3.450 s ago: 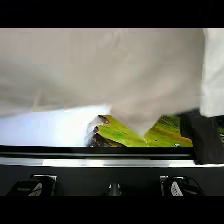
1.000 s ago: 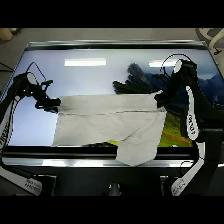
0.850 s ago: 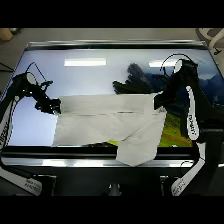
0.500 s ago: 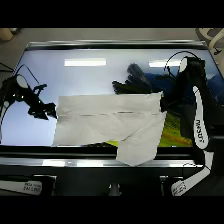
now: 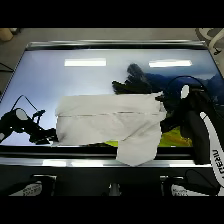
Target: Fold the shirts.
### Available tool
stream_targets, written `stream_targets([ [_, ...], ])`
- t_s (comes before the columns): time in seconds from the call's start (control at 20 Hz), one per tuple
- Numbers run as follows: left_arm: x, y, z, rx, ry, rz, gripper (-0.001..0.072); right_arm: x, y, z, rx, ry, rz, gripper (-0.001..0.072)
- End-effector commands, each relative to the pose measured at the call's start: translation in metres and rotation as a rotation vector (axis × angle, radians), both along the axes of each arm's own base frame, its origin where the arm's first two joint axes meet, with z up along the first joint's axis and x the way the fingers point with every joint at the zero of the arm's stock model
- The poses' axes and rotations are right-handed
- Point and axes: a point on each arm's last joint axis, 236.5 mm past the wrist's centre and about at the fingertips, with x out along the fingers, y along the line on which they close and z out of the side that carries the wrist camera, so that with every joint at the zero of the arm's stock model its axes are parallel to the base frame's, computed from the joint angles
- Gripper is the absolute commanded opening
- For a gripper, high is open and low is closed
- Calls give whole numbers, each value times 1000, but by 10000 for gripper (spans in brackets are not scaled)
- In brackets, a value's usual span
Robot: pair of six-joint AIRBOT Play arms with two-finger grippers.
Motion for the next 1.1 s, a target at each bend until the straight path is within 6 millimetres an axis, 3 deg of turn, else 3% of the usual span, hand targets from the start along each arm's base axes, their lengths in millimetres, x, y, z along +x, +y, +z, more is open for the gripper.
stream_targets([
  [0.0, 2, -6, -9, -8, -32, 43, 517, -13, 2, -4, 6, -11, 2, 523],
  [0.15, 0, -14, -16, -28, -13, 64, 505, -13, 2, -4, 5, -12, 1, 523],
  [0.2, 2, -14, -18, -28, -18, 73, 403, -13, 0, -4, 0, -14, 2, 525],
  [0.3, 6, -13, -18, -15, -25, 118, 123, -19, -4, -8, -23, 1, -10, 526],
  [0.35, 7, -12, -18, -13, -29, 123, 38, -28, -3, -12, -23, 18, -22, 527],
  [0.45, 8, -12, -18, -15, -37, 108, 27, -53, 16, -23, 50, 53, -63, 527],
  [0.55, 8, -12, -18, -17, -43, 94, 26, -65, 35, -31, 123, 23, -98, 527],
  [0.75, 8, -12, -16, -17, -47, 95, 26, -82, 41, -53, 129, 18, -160, 521],
  [0.8, 7, -12, -16, -17, -45, 94, 26, -85, 45, -56, 147, 25, -174, 482],
  [0.95, 7, -12, -16, -17, -43, 92, 26, -80, 51, -58, 167, 6, -204, 481],
  [1.05, 7, -12, -16, -18, -42, 93, 26, -75, 51, -59, 155, -9, -248, 398],
])
